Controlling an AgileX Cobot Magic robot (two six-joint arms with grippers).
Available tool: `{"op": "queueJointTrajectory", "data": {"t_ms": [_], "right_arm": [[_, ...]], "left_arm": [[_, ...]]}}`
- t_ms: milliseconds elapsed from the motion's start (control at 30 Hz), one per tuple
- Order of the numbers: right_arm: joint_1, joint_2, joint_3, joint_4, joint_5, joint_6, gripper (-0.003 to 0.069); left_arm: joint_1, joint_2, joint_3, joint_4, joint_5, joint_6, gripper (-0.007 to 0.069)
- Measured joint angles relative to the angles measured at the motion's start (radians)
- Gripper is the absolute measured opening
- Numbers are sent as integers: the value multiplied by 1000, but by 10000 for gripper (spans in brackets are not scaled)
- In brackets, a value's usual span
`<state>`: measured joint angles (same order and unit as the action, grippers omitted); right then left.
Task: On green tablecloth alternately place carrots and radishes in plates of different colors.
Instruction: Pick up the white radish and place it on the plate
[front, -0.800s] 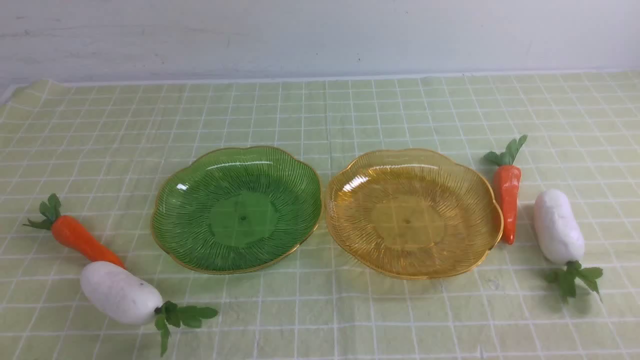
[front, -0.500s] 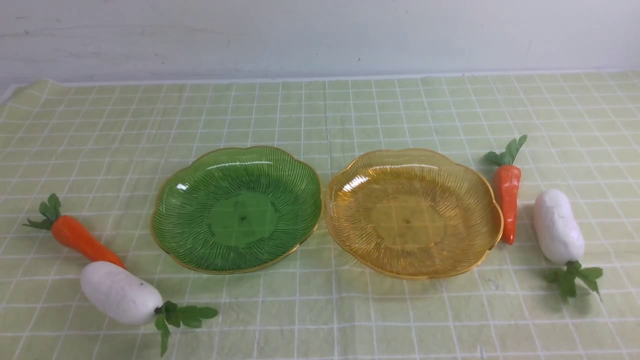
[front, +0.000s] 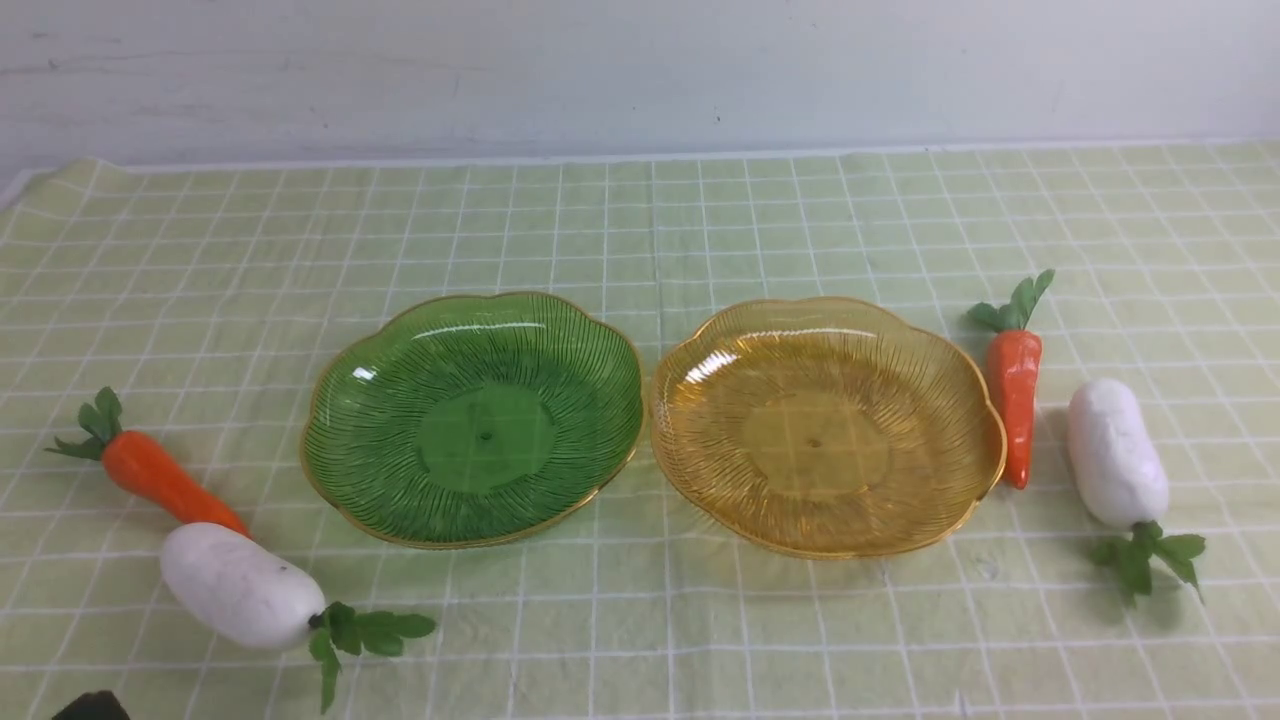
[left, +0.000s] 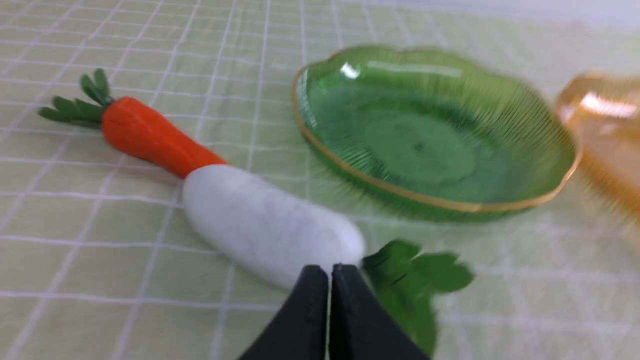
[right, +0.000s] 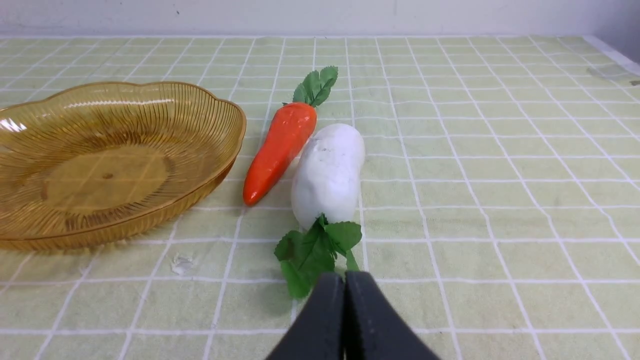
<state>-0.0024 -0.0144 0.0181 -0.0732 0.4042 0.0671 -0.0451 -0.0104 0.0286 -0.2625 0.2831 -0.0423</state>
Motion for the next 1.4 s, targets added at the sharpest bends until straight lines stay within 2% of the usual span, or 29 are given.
{"op": "queueJointTrajectory", "data": {"t_ms": [67,167,200,233,333,400,533,633,667,733,867,1000,1167,1200,1233,1300,1400], "right_arm": [[0,0,0,0,0,0,-14],[0,0,0,0,0,0,-14],[0,0,0,0,0,0,-14],[0,0,0,0,0,0,-14],[0,0,0,4,-7,1,-14],[0,0,4,43,-39,21,-14],[0,0,12,173,-132,69,-14],[0,0,12,362,-277,136,-14],[0,0,12,422,-310,145,-14],[0,0,12,453,-325,148,-14],[0,0,12,479,-339,152,-14],[0,0,12,508,-344,175,-14],[20,20,-94,478,-83,144,-14],[23,74,-176,448,40,127,-14],[23,81,-198,440,53,126,-14],[23,212,-348,380,218,113,-14],[23,357,-500,311,359,84,-14]], "left_arm": [[0,0,0,-134,-80,-39,-8],[0,0,0,-218,-174,-49,-8],[0,0,0,-294,-283,-52,-8],[0,0,0,-294,-300,-52,-8],[0,0,-10,-404,-526,-59,-8],[0,0,-57,-420,-523,-59,-8],[0,27,-179,-424,-428,-27,-8],[0,194,-378,-416,-128,66,-8],[0,296,-452,-407,18,93,-8],[0,442,-540,-383,199,122,-8],[0,707,-625,-303,414,153,-8],[0,990,-677,-222,469,160,-8],[13,1183,-766,-164,477,158,-8],[37,1236,-809,-150,487,152,-8],[41,1241,-814,-148,489,150,-8],[98,1294,-880,-128,522,123,-8],[152,1327,-907,-105,532,115,-6]]}}
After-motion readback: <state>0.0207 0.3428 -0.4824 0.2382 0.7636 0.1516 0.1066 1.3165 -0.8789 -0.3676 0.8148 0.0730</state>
